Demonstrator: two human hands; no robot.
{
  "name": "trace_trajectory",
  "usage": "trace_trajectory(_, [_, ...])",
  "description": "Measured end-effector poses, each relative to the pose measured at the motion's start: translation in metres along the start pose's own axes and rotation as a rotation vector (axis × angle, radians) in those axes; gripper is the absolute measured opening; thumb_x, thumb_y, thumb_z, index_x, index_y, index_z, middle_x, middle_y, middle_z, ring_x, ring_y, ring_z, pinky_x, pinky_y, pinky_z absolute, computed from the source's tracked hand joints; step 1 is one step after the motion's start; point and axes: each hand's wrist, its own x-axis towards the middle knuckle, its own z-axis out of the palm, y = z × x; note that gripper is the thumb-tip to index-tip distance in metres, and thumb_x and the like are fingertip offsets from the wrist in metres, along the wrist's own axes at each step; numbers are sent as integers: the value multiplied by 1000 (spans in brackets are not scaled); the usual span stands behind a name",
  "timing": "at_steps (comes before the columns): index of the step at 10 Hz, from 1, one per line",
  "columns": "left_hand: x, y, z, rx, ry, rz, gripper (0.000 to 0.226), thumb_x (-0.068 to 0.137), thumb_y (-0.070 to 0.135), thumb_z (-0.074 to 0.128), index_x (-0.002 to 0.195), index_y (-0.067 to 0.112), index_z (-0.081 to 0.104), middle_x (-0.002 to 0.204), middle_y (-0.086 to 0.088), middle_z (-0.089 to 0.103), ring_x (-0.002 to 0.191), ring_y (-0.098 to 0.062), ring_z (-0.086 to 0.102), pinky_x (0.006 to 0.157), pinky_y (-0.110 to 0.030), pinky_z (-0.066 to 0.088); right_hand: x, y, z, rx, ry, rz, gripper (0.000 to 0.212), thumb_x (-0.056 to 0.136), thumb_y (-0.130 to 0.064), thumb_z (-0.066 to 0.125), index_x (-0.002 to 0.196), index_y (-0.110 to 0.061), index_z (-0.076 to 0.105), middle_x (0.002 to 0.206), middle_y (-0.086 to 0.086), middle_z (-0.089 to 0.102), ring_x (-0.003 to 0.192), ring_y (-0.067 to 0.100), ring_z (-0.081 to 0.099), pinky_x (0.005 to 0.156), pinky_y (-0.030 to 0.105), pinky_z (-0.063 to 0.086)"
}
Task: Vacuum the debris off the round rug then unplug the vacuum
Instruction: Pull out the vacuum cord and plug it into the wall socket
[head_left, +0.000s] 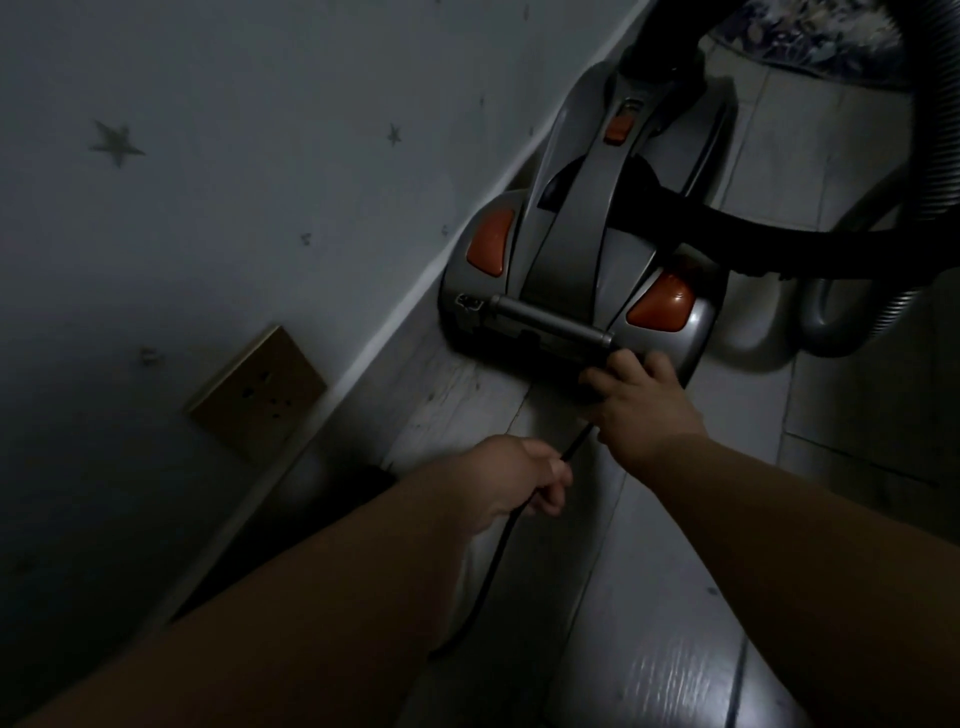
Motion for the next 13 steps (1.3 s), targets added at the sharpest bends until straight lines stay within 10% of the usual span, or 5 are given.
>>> trace_trajectory(3, [-60,-48,-47,266,-293,-72,22,95,25,46,106,15,62,85,10,66,91,-10,60,84,-29,43,-1,-11,-1,40,6,55,35,94,-35,53,127,-34,64,152,-4,27,136,29,16,97,45,8])
trace_trajectory(6, [2,13,-6,172,69,-42,16,96,25,48,92,15,60,85,-2,64,81,-15,60,74,-29,44,1,5,-4,122,72,-12,33,96,-33,50,127,-31,63,141,-9,41,131,25,24,90,37,14])
trace_trajectory(9, [50,55,31,795,90,-57,31,98,14,41,124,4,55,127,-12,57,99,-19,59,84,-27,47,2,18,1,100,85,-113,33,94,-33,54,124,-30,67,142,-5,44,130,28,28,94,37,20])
trace_trajectory(10, [46,41,21,223,192,-98,30,96,6,43,120,-2,58,122,-18,62,70,-9,54,67,-19,45,0,19,1,58,62,-84,35,96,-32,52,128,-28,64,149,-5,36,134,27,24,100,39,23])
trace_trajectory(13, [-10,4,-25,162,-142,39,19,97,18,48,104,17,65,84,4,65,81,-4,59,82,-26,41,2,7,-1,72,26,-7,33,95,-38,52,126,-35,64,149,-6,32,133,27,20,99,40,18])
